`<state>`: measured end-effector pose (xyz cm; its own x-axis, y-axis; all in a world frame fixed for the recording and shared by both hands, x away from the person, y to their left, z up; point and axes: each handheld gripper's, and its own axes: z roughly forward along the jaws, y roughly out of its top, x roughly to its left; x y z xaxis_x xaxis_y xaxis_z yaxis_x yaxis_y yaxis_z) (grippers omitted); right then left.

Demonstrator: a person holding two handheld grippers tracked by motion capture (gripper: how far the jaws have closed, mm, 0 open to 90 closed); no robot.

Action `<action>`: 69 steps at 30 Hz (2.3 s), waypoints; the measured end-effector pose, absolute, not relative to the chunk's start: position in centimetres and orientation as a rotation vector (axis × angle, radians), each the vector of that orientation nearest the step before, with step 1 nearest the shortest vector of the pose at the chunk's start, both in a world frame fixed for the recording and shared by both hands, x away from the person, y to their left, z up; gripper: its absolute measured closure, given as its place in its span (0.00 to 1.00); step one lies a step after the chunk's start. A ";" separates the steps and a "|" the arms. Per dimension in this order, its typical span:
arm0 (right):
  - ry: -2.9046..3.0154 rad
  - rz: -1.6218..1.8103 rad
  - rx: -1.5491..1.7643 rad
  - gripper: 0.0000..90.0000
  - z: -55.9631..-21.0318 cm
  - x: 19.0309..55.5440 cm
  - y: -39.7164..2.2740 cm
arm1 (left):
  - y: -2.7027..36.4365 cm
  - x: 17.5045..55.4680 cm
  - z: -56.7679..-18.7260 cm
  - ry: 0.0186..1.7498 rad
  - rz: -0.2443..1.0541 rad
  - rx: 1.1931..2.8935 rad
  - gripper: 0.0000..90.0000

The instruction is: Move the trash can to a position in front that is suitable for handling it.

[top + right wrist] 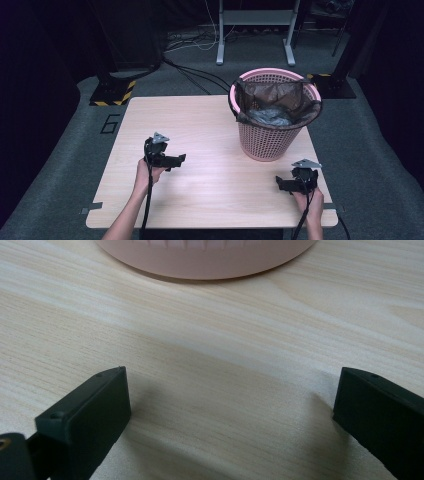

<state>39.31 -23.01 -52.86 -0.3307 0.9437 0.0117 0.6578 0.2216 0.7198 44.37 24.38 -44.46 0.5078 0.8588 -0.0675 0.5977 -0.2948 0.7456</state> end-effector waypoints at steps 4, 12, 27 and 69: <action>2.069 0.891 1.476 0.01 -52.9 39.3 -23.0 | 23.6 45.0 -43.6 1.170 0.438 2.005 0.10; 2.068 0.892 1.476 0.02 -52.9 39.3 -23.1 | 22.4 46.1 -42.2 1.146 0.417 2.005 0.11; 2.066 0.895 1.477 0.02 -52.8 39.3 -23.1 | 20.1 48.0 -39.1 1.076 0.398 2.027 0.12; 2.061 0.895 1.479 0.03 -52.8 39.3 -23.1 | 12.0 54.0 -26.9 0.950 0.442 1.987 0.11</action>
<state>39.27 -23.10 -52.84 -0.3255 0.9455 0.0133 0.6553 0.2154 0.7240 54.00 11.95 -26.86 0.6460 0.7619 -0.0471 0.4545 -0.3343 0.8256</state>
